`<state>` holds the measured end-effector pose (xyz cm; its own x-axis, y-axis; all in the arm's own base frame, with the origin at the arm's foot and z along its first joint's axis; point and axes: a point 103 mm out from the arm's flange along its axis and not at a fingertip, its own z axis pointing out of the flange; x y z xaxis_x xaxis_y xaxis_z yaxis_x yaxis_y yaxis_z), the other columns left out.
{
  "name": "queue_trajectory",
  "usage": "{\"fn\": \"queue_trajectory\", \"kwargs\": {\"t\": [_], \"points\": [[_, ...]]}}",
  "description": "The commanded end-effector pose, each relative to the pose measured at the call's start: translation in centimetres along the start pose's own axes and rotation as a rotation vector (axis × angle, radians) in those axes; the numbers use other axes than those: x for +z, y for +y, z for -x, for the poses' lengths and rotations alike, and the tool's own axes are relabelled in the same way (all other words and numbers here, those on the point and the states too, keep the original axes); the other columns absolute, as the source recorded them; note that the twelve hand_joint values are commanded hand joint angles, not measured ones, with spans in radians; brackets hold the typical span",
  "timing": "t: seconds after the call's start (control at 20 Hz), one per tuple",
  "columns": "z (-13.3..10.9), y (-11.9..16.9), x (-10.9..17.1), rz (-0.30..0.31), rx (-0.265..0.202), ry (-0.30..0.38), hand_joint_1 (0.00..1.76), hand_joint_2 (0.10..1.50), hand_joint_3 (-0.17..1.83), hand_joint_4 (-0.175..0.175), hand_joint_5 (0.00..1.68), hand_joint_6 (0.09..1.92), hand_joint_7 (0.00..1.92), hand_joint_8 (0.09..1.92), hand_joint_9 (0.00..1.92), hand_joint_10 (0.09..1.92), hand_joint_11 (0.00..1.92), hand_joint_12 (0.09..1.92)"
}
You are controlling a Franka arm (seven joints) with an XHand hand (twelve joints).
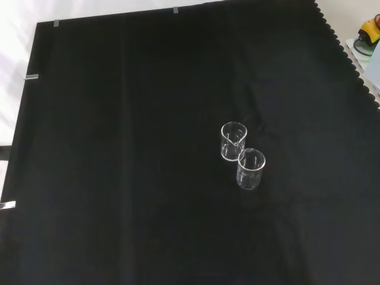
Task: Pick up the beaker on the right.
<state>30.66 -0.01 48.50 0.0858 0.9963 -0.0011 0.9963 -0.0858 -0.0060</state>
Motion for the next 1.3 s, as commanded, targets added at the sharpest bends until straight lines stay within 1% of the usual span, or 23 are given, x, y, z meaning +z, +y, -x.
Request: {"fn": "queue_trajectory", "kwargs": {"t": [0.05,0.15,0.35,0.5,1.05,1.3], "points": [[-0.8,-1.2,-0.1,0.033,-0.013,0.011,0.06,1.18,0.72,-0.012,0.33,0.11,0.29,0.09,0.38,0.09,0.0,0.89],[-1.3,-1.5,-0.1,0.039,-0.018,0.015,0.07,1.18,0.72,-0.016,0.35,0.12,0.31,0.09,0.39,0.09,0.0,0.88],[-0.9,-1.3,0.1,0.037,-0.017,0.023,0.08,1.18,0.72,-0.017,0.36,0.12,0.32,0.09,0.39,0.09,0.0,0.88],[-1.4,-1.5,0.1,0.042,-0.015,0.014,0.08,1.18,0.72,-0.017,0.36,0.12,0.32,0.09,0.39,0.09,0.0,0.88],[-1.5,-1.3,0.5,0.036,-0.009,0.007,0.08,1.18,0.72,-0.017,0.37,0.11,0.32,0.09,0.39,0.09,0.0,0.88],[-1.1,-0.6,1.4,0.01,-0.005,0.024,0.09,1.17,0.72,-0.017,0.37,0.11,0.32,0.09,0.39,0.09,0.0,0.88]]}}
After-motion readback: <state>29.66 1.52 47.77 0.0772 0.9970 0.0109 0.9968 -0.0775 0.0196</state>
